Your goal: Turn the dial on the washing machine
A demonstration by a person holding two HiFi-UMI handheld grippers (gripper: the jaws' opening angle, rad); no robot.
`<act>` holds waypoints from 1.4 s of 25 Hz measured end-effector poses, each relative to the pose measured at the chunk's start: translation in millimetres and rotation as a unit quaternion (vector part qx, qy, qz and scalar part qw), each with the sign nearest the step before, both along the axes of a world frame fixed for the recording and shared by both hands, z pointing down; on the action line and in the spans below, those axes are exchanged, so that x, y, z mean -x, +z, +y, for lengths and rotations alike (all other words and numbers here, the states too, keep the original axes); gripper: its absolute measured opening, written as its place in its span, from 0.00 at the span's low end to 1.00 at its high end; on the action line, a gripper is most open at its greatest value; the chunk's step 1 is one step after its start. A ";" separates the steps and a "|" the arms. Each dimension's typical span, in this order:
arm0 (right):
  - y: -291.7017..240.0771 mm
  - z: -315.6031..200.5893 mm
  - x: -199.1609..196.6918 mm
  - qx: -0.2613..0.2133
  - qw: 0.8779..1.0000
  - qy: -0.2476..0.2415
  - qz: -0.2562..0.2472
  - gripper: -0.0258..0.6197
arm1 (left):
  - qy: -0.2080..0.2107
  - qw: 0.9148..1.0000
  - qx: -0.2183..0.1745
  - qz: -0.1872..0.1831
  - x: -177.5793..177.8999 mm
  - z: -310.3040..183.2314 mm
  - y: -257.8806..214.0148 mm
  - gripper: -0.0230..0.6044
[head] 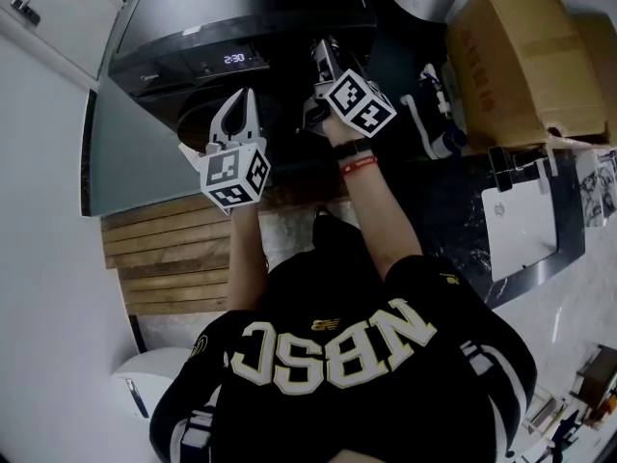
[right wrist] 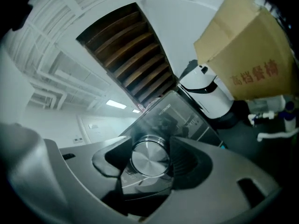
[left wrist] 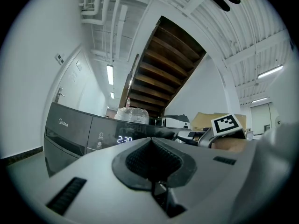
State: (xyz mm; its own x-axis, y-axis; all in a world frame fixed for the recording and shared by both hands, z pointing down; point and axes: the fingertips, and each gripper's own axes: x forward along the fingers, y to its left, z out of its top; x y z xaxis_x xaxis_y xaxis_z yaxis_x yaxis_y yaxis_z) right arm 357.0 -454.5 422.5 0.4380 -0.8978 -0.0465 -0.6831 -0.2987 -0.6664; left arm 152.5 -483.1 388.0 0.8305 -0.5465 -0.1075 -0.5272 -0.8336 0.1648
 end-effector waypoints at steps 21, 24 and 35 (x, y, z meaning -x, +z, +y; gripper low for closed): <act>-4.6 34.1 19.9 0.086 0.989 -0.064 0.103 0.44 | -0.004 1.000 -0.007 -0.012 20.7 19.3 -6.2 0.06; -2.8 48.2 27.9 0.103 0.984 -0.066 0.127 0.42 | 0.002 1.000 -0.008 -0.013 21.1 30.2 -6.8 0.06; 4.5 69.1 50.3 0.130 0.975 -0.077 0.164 0.40 | 0.008 1.000 -0.012 -0.019 37.2 60.4 -2.2 0.06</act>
